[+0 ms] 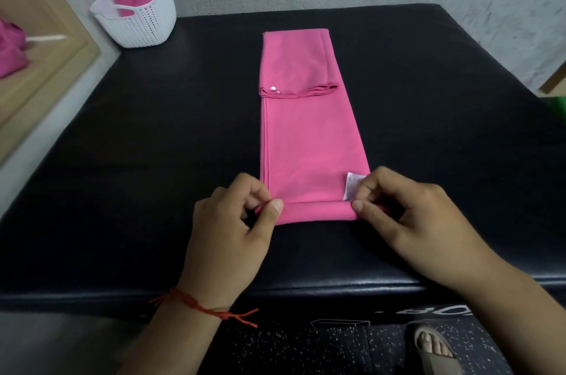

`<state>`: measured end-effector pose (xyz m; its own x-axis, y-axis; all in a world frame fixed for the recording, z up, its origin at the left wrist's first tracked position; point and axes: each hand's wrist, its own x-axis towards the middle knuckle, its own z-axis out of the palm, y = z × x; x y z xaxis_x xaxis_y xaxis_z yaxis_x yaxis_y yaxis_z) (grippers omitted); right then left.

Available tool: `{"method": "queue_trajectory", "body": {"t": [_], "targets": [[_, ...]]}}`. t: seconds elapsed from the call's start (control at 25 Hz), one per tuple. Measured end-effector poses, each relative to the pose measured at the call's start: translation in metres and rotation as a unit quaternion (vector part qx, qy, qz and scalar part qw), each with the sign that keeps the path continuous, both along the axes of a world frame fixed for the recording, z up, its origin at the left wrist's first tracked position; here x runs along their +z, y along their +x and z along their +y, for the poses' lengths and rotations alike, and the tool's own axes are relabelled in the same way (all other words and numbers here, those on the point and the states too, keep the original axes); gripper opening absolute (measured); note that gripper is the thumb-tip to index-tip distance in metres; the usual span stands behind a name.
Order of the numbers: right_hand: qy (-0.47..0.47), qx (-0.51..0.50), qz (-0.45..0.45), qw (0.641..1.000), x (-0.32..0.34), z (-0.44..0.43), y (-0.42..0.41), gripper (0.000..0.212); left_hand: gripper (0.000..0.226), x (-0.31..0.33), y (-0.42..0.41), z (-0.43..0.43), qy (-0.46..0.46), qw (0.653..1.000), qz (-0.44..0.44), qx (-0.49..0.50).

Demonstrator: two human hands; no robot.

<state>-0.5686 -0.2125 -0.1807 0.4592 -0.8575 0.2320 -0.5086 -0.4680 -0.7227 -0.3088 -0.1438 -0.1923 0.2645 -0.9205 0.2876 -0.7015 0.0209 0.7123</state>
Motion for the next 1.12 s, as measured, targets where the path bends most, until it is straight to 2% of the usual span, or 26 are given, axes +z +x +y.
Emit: {"method": "queue_trajectory", "body": {"t": [0.2, 0.28, 0.44, 0.6, 0.72, 0.96, 1.04, 1.12], "targets": [[-0.057, -0.053, -0.014, 0.997, -0.004, -0.001, 0.001, 0.013, 0.012, -0.001, 0.001, -0.003, -0.008, 0.999, -0.036, 0.020], [-0.066, -0.057, -0.015, 0.996, -0.005, -0.002, -0.001, 0.015, 0.017, -0.002, -0.001, -0.004, -0.026, 0.998, -0.064, -0.011], [-0.149, 0.018, 0.031, 0.988, -0.010, -0.002, -0.004, 0.019, 0.032, -0.003, 0.002, 0.003, -0.066, 0.986, -0.141, -0.064], [-0.121, 0.057, 0.064, 0.989, -0.010, -0.002, -0.016, 0.031, 0.028, -0.002, 0.014, 0.012, -0.034, 0.980, -0.165, -0.110], [-0.102, 0.046, 0.071, 0.991, -0.012, -0.002, -0.017, 0.035, 0.032, -0.002, 0.018, 0.009, 0.001, 0.983, -0.143, -0.112], [-0.087, 0.013, 0.055, 0.995, -0.013, -0.006, -0.010, 0.031, 0.026, -0.001, 0.019, 0.000, 0.021, 0.988, -0.123, -0.086], [-0.095, 0.003, 0.063, 0.993, -0.013, -0.006, -0.008, 0.029, 0.023, 0.000, 0.016, -0.001, 0.016, 0.993, -0.094, -0.063], [-0.053, -0.016, 0.029, 0.998, -0.008, -0.005, -0.010, 0.022, 0.017, 0.000, 0.016, -0.001, 0.006, 0.997, -0.051, -0.057]]}}
